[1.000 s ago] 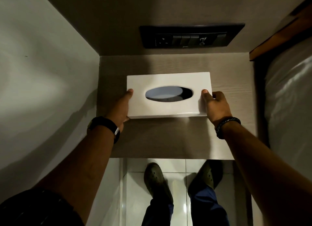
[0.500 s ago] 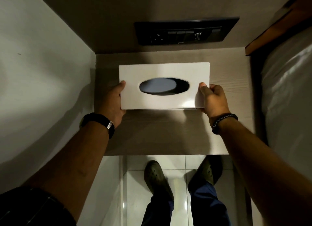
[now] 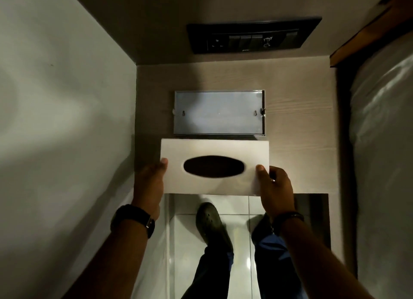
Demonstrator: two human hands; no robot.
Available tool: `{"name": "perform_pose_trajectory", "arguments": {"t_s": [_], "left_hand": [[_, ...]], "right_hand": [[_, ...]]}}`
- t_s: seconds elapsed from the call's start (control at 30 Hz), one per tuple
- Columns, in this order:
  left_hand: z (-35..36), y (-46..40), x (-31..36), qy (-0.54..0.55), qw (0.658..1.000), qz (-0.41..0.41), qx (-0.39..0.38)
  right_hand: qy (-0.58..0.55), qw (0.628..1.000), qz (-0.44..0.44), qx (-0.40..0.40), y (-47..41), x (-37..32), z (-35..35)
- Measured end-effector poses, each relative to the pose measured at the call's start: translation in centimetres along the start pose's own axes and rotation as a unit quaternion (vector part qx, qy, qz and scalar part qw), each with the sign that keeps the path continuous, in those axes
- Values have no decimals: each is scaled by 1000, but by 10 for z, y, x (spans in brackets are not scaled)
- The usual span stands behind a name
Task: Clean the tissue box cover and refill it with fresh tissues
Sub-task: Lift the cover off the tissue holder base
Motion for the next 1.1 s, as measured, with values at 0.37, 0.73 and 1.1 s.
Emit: {"name": "perform_pose_trajectory", "arguments": {"t_s": [0.37,0.73,1.1], "left_hand": [[30,-19,-3,-41,999,6,-12],[26,-27,-9,-105,994,11,15],[-14,108,51,-206,971,108,-63]], "right_hand": [[26,999,-43,17,-31,-1,3],[50,995,-81,31,-29,-12,0],[-2,998,-14,58,56,-71,-141]]}}
Point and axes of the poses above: each hand's wrist, its own y-axis away from the middle knuckle, its own z-axis out of the palm, x = y × z, the point moved 7 cm from there along -y, towards the middle knuckle, and after that the axes turned 5 degrees about x, right-handed, at the moved point
